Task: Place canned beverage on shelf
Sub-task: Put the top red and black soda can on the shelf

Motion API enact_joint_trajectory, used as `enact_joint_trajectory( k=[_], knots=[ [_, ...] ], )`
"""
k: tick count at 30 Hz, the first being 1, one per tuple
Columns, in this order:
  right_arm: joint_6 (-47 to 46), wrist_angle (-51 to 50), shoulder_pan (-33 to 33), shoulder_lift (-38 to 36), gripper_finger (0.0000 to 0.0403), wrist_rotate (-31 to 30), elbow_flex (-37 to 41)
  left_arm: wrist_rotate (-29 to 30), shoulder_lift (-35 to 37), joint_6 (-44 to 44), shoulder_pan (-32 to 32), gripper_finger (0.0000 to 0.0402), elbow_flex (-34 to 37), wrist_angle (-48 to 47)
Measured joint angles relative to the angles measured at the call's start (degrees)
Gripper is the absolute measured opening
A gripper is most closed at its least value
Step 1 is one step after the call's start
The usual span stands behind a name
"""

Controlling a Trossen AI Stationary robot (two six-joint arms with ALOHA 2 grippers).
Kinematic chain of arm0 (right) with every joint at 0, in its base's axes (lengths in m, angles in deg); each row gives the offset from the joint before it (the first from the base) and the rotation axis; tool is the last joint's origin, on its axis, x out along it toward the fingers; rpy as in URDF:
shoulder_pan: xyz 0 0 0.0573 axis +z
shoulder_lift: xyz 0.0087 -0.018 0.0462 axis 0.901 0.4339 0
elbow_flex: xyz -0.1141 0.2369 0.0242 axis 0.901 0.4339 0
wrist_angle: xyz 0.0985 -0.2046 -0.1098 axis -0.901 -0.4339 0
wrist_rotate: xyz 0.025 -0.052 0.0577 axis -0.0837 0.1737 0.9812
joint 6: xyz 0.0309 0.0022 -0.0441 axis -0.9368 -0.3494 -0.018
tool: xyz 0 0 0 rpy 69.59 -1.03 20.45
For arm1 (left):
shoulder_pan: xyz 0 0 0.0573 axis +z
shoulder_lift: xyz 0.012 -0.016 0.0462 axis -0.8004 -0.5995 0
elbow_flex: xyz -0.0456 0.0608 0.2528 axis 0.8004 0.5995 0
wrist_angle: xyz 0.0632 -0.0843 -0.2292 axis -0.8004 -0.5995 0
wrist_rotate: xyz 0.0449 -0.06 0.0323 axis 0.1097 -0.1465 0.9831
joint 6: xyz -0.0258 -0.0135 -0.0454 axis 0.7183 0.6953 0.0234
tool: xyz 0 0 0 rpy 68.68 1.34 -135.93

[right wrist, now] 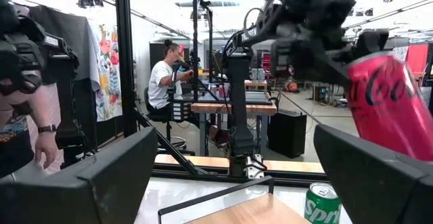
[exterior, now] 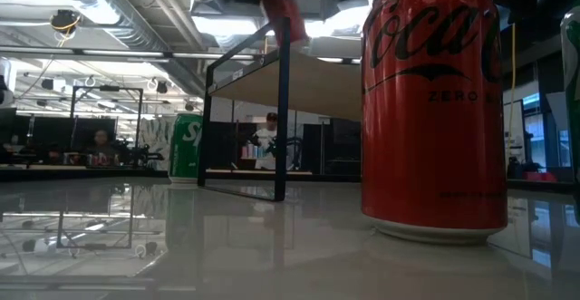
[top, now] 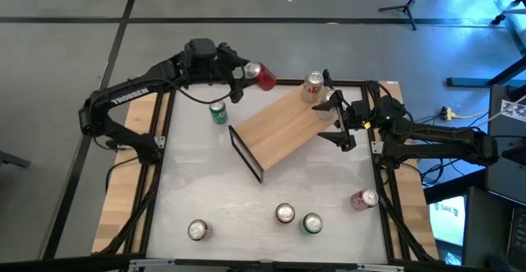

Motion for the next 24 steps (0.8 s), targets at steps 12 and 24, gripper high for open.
enact_joint_trajectory(
  k=[12, 24],
  knots=[
    [-2.36, 0.06, 0.00, 0.00, 0.0392, 2.61, 0.00, 0.76, -13.46, 0.93, -5.99, 0.0269, -17.66, -9.03],
    [-3.30, -0.04, 0.00, -0.20, 0.0392, 5.61, 0.00, 0.36, -22.85, 4.82, -7.79, 0.0269, -22.99, -12.76]
  ],
)
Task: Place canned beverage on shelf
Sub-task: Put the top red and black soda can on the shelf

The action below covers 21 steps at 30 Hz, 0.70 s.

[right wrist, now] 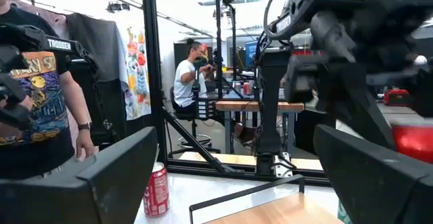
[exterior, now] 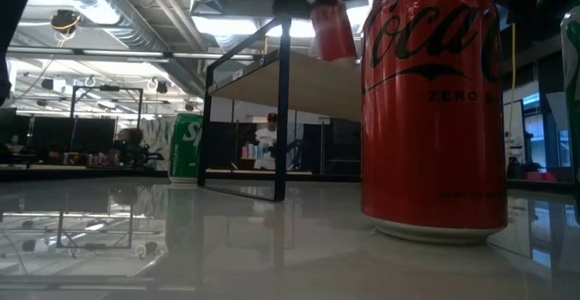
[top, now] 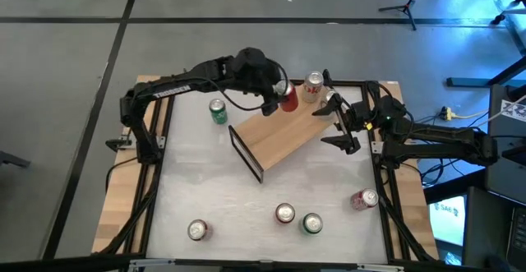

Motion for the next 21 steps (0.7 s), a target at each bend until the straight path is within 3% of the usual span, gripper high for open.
enact_joint_trajectory(
  k=[21],
  knots=[
    [0.24, -1.56, -0.02, 0.09, 0.0392, -0.02, 0.00, -0.37, -6.11, 1.43, 1.75, 0.0269, 0.00, 3.17]
  ],
)
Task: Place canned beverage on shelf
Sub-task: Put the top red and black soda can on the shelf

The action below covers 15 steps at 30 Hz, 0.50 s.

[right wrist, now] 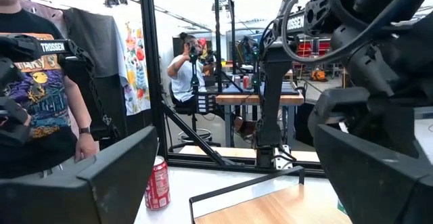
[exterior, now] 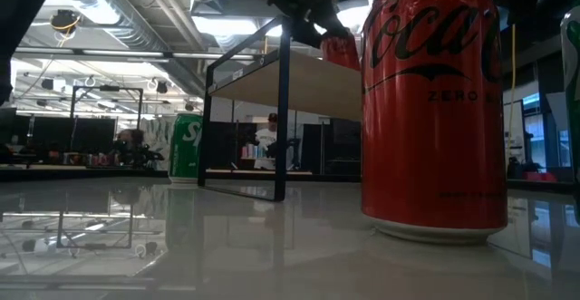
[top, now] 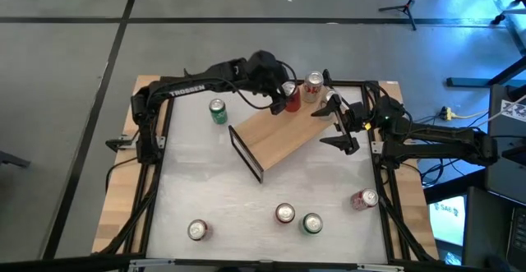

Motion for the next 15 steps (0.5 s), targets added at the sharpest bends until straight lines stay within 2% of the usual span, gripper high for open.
enact_joint_trajectory(
  k=[15],
  knots=[
    [0.04, 0.04, 0.00, 0.00, 0.0392, -0.02, 0.00, -0.58, -0.33, 1.30, 0.46, 0.0269, 0.00, 0.08]
  ],
)
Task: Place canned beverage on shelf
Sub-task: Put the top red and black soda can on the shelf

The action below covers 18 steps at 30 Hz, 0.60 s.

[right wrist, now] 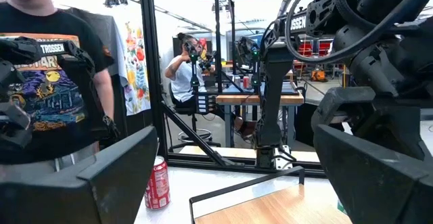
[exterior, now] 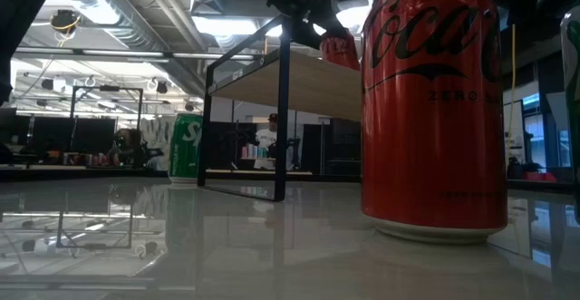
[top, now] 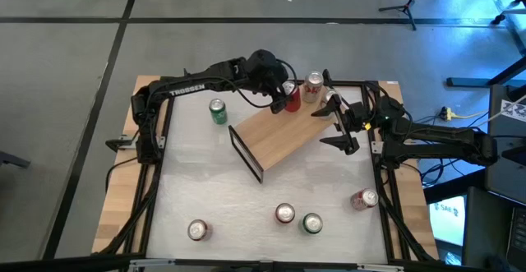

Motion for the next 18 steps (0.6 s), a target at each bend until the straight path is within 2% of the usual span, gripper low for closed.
enact_joint_trajectory(
  k=[18],
  knots=[
    [0.04, -0.39, 0.00, 0.02, 0.0392, -0.88, 0.00, -0.08, -1.26, 0.17, 0.00, 0.0276, -0.07, 0.08]
  ],
)
